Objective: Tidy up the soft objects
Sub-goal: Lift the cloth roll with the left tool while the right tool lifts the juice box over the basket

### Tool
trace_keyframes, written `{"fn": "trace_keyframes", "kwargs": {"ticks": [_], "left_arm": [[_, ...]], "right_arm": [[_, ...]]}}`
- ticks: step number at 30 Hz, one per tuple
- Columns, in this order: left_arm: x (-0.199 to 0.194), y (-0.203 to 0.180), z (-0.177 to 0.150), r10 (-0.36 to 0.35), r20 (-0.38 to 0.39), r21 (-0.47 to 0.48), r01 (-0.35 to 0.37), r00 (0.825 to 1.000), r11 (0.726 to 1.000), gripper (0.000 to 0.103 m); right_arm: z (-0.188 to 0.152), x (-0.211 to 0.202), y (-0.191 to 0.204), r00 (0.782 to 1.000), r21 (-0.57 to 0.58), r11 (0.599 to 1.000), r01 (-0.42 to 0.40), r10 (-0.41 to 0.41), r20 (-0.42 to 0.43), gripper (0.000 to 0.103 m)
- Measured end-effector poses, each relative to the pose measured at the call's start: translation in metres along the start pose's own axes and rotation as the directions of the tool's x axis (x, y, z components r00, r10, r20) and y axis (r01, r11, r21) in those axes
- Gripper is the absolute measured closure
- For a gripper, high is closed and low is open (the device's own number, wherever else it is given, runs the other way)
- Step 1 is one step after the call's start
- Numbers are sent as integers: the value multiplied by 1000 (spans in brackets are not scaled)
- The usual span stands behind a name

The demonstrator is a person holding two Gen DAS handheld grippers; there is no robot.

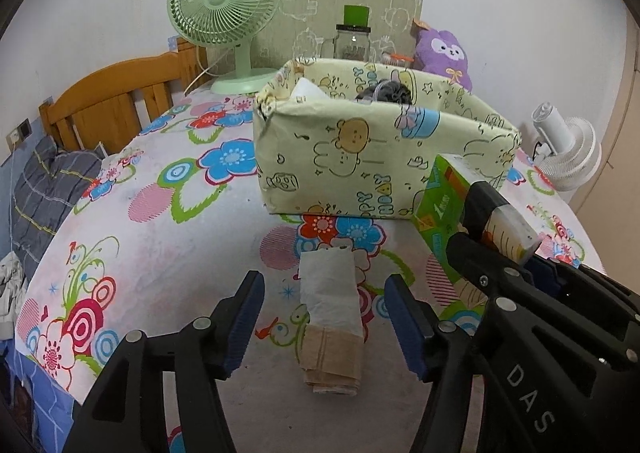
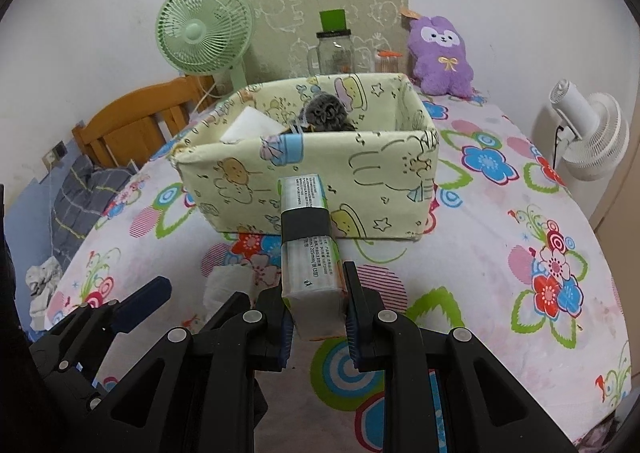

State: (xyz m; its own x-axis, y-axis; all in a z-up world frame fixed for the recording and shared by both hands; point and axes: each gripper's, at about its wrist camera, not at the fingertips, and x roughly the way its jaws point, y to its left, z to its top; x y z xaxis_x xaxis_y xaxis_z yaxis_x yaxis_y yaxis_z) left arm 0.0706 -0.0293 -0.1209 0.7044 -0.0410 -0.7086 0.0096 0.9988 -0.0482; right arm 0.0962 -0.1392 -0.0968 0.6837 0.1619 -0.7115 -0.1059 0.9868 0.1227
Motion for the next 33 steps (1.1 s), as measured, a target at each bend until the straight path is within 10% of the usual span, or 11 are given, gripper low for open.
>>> {"fn": "trace_keyframes", "kwargs": {"ticks": [14,24,33], "left_arm": [[22,-4,-10,-22,-67,-1,22,997,1000,40],[23,-3,-10,12,-61,0,-12,998,1000,79],[14,-3,-8,8,-46,3,-8,999,1000,84]], "right_arm": [[-11,19,-10,998,13,1000,22,-21,-53,78],[-12,23,-10,998,18,1000,23,-22,-60,78],[-10,18,-9,998,20,1000,21,-20,-53,78]]}}
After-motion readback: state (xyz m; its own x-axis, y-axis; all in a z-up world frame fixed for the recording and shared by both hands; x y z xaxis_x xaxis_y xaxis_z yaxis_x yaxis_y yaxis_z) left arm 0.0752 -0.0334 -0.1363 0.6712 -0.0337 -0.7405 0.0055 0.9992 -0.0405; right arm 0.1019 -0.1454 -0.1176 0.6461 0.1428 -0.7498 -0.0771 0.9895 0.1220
